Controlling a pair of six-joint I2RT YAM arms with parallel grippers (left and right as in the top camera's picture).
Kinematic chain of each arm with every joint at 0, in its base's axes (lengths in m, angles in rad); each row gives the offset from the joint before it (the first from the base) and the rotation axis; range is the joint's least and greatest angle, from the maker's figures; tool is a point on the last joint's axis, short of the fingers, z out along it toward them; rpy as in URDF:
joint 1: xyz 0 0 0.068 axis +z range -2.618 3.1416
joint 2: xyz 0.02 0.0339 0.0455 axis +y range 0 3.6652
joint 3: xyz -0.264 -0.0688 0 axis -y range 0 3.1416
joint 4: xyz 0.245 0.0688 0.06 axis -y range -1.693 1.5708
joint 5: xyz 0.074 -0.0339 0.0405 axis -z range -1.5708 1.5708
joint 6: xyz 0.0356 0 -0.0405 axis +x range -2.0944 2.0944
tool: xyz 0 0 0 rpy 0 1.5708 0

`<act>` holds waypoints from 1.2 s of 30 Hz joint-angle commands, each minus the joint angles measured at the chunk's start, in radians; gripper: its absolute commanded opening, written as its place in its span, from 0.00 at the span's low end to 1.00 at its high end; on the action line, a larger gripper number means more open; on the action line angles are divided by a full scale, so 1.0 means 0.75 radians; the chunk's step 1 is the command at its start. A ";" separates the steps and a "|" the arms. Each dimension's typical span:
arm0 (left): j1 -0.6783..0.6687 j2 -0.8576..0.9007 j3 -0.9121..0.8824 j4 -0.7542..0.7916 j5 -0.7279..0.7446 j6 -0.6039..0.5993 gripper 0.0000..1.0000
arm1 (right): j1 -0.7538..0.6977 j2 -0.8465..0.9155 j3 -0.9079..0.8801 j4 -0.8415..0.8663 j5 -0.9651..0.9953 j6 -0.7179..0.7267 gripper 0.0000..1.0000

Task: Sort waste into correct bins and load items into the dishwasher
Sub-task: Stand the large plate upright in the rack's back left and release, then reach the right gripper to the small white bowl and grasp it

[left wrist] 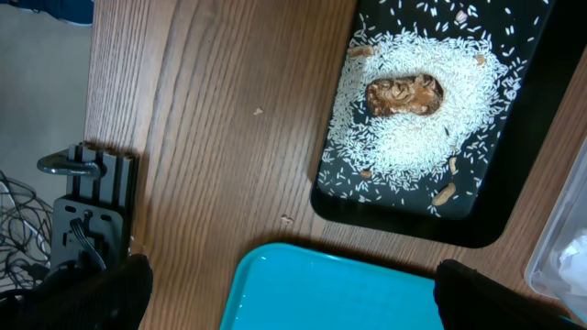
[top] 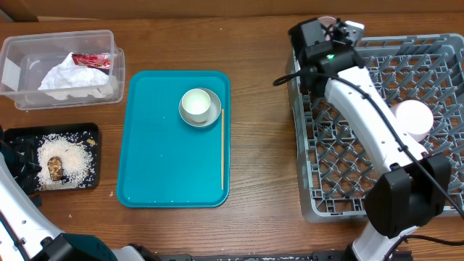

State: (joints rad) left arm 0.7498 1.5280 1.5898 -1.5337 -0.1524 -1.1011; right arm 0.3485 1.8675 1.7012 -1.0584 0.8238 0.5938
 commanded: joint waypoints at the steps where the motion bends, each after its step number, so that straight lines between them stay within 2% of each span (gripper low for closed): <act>1: 0.004 0.003 -0.006 -0.002 -0.006 -0.023 1.00 | 0.024 -0.010 -0.001 0.012 0.065 0.001 0.06; 4: 0.004 0.003 -0.006 -0.003 -0.006 -0.023 1.00 | 0.024 -0.010 -0.001 -0.002 0.037 0.001 0.09; 8: 0.004 0.003 -0.006 -0.003 -0.005 -0.023 1.00 | 0.025 -0.010 0.000 -0.039 -0.069 0.001 0.27; 16: 0.004 0.003 -0.006 -0.003 -0.005 -0.023 1.00 | 0.025 -0.031 0.101 -0.172 -0.311 0.011 0.44; 17: 0.004 0.003 -0.006 -0.003 -0.006 -0.023 1.00 | 0.025 -0.043 0.124 -0.186 -0.369 0.010 0.54; 18: 0.004 0.003 -0.006 -0.002 -0.005 -0.023 1.00 | 0.025 -0.055 0.145 -0.194 -0.436 0.010 1.00; 23: 0.004 0.003 -0.006 -0.002 -0.005 -0.023 1.00 | 0.025 -0.116 0.258 -0.197 -0.879 -0.095 1.00; 31: 0.004 0.003 -0.006 -0.002 -0.006 -0.023 1.00 | 0.047 -0.275 0.352 -0.173 -0.997 -0.100 1.00; 36: 0.004 0.003 -0.006 -0.002 -0.005 -0.023 1.00 | 0.065 -0.299 0.346 -0.107 -1.358 -0.101 1.00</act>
State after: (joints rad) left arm 0.7498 1.5280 1.5898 -1.5337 -0.1528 -1.1011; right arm 0.3832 1.6527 1.9450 -1.1534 -0.0010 0.5270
